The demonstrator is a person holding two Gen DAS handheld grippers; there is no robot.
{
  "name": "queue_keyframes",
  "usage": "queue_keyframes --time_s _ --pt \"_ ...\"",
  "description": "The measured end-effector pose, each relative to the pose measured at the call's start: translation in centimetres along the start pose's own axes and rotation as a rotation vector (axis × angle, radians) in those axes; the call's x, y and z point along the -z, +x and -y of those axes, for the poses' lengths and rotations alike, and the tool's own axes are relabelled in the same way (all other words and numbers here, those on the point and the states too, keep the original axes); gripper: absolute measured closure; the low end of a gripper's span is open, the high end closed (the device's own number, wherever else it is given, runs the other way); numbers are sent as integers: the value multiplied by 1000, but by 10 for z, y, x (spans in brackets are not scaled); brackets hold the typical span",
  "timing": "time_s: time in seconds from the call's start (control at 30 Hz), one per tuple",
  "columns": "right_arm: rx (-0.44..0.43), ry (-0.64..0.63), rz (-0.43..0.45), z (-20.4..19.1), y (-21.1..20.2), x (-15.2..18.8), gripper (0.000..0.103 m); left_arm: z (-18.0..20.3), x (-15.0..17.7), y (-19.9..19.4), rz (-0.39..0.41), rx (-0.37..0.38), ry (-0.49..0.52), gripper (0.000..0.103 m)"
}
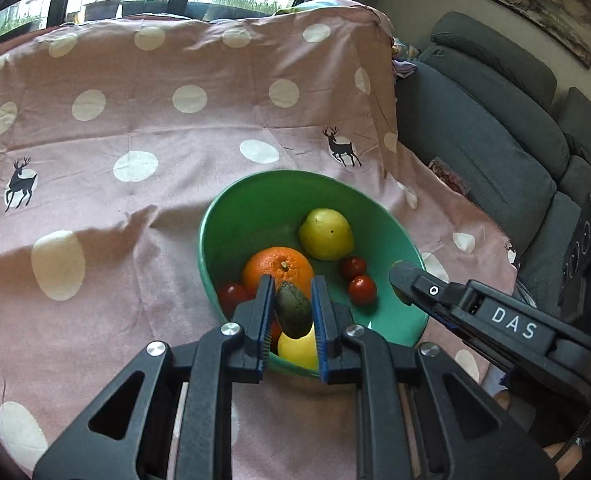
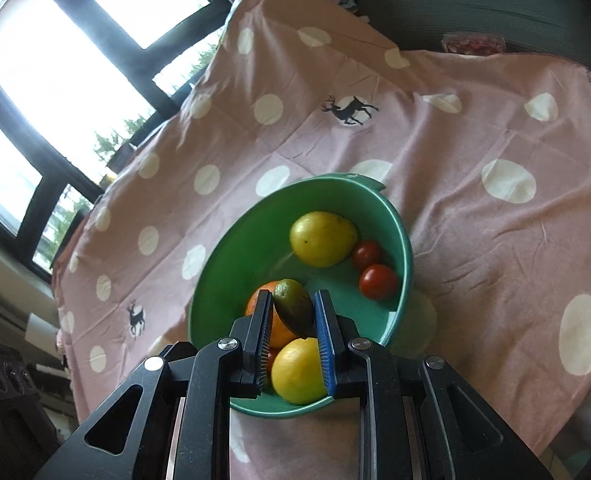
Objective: Organize fruits
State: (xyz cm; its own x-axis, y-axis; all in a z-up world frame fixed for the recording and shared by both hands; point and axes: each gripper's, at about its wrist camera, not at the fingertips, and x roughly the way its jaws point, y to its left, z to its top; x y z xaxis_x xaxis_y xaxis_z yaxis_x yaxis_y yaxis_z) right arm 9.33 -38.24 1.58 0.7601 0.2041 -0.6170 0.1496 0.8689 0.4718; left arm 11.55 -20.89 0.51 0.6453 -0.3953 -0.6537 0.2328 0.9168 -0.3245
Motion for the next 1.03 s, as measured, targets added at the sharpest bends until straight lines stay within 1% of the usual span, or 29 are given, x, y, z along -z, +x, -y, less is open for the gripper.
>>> queue_keyframes --time_s 0.07,0.23,0.3,0.33,0.37,0.43,0.47,0.5,0.53,0.6,0.63,0.67,0.73,0.8,0.87,1.03 --pt "1 -3 -8 2 5 2 80 3 2 6 3 -4 9 85" --pt "43 -25 -31 -1 14 5 80 3 4 14 -19 -22 15 86" --pt "37 -23 -26 0 14 5 80 3 6 13 -6 -39 18 88" --pt "33 -20 -21 1 13 6 80 4 6 13 3 -53 21 85" --pt "34 -15 -14 3 13 6 80 5 7 12 9 -59 24 82" --pt "45 1 -5 6 11 6 80 6 7 9 13 -59 23 67" --pt "51 4 -1 7 10 6 80 6 7 8 15 -60 21 52" --pt "54 0 1 7 9 5 79 6 8 6 17 -76 19 46" --pt "55 -2 8 8 7 5 78 6 8 4 23 -84 20 43" --pt "65 -2 24 9 2 5 68 5 8 -1 34 -71 18 31" --pt "75 -6 33 9 -1 5 60 5 8 -4 36 -69 18 29" --pt "82 -9 43 9 -3 6 55 6 8 -7 39 -76 20 24" --pt "79 -17 61 8 -9 6 51 7 8 -11 41 -95 35 18" --pt "76 -21 69 7 -13 6 48 9 9 -17 57 -116 52 7" --pt "76 -20 78 7 -16 7 46 8 10 -21 73 -142 60 2" --pt "71 -14 84 6 -19 8 46 2 10 -28 75 -131 41 1"
